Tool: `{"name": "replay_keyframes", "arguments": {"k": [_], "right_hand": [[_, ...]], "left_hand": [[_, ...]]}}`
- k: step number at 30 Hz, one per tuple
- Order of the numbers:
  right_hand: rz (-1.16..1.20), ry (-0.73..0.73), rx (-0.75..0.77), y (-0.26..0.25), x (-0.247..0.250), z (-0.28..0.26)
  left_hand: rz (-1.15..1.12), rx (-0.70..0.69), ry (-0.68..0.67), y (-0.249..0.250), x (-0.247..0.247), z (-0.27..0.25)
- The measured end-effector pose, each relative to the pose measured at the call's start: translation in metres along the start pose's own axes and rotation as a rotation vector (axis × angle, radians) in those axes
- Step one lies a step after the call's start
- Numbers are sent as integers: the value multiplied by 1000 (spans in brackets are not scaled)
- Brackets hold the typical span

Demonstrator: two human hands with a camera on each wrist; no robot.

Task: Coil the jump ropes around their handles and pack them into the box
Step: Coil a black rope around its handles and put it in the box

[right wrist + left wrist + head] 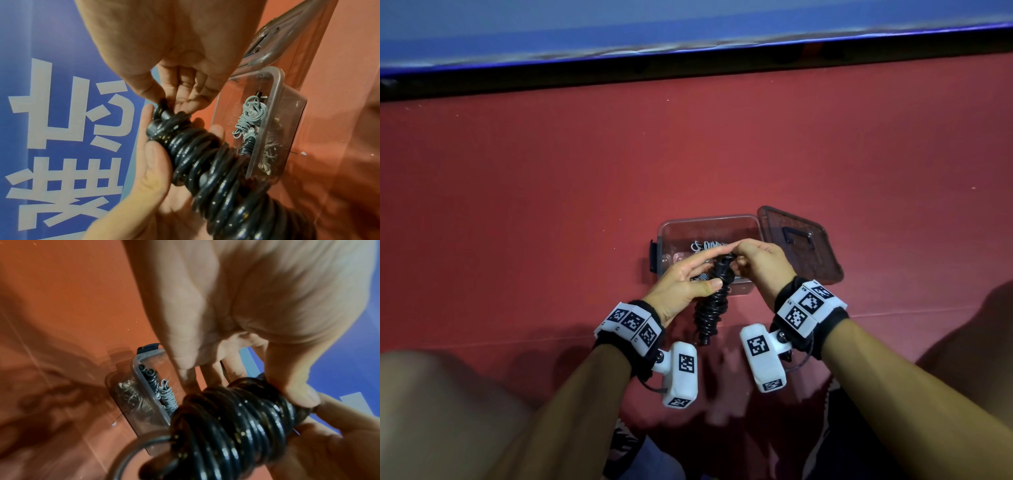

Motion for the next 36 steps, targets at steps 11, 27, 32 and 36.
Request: {"name": "replay_keyframes", "arguments": {"k": [11,27,32,36], "right_hand": [[40,-77,1,-1,-6,-1],[-306,-45,233,-20,-12,-12],[-284,-36,198,-12,-12,-8],[-273,-42,188,-12,-13,-9]], "left_hand": [[-10,-21,45,1,5,1],[-51,-9,171,-8,18,7],[-6,-46,197,-1,21,6],[4,-71,235,1,26,7]]}}
Point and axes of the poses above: each hand's wrist, its own z-axis towards the middle knuckle, its own x-axis out of the back of the hand, y = z × x, the point moved 10 cm from there along z, towards the middle knuckle, and after that the axes turned 15 degrees about -z, right-handed, at the moved point
